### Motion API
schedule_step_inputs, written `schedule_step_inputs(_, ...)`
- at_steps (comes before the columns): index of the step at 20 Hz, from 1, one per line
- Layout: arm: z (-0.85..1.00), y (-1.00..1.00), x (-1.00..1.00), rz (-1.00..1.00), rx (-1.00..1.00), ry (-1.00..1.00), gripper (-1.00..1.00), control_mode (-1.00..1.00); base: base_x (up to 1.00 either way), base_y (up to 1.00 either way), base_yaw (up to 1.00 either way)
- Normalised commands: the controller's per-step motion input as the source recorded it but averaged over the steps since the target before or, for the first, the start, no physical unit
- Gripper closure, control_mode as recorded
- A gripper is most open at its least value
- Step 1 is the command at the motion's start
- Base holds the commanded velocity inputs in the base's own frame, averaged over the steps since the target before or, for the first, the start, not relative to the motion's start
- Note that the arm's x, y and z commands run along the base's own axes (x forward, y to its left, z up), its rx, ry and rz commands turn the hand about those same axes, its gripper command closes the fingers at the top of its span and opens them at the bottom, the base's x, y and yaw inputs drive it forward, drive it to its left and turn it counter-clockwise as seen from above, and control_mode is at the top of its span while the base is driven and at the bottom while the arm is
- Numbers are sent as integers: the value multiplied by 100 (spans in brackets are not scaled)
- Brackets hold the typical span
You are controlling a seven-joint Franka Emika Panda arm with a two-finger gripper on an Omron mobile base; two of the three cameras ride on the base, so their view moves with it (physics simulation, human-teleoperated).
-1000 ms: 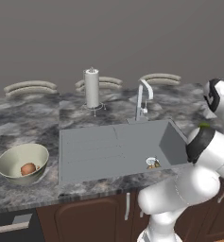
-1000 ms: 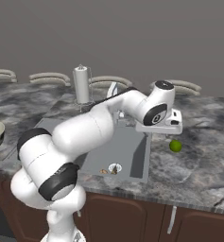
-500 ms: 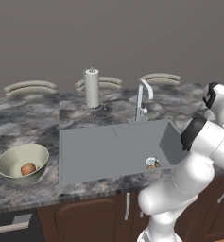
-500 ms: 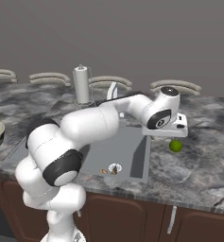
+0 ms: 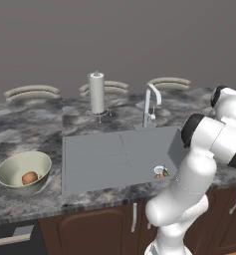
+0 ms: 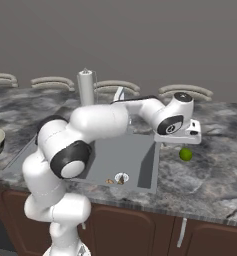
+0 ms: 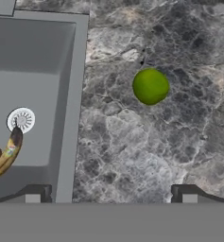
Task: There is a mixed pile of frozen fruits and vegetables on the counter. Locate all the frozen vegetables and place the items in a bowl on the counter. Take all the frozen fruits and defrost them in a running sink.
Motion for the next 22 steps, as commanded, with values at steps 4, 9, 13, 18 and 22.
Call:
schedule_step_inputs(4,-9,-15,15,0,1,3,-100,-100,0,0,0)
schedule_step_inputs(9,-17,-10,22,0,1,6,-100,-100,0,0,0)
schedule_step_inputs(13,-19,-5,36,0,0,8,-100,-100,0,0,0)
schedule_step_inputs(18,-11,-6,29,0,1,5,-100,-100,0,0,0)
schedule_step_inputs(22,-16,-11,24,0,1,4,-100,-100,0,0,0)
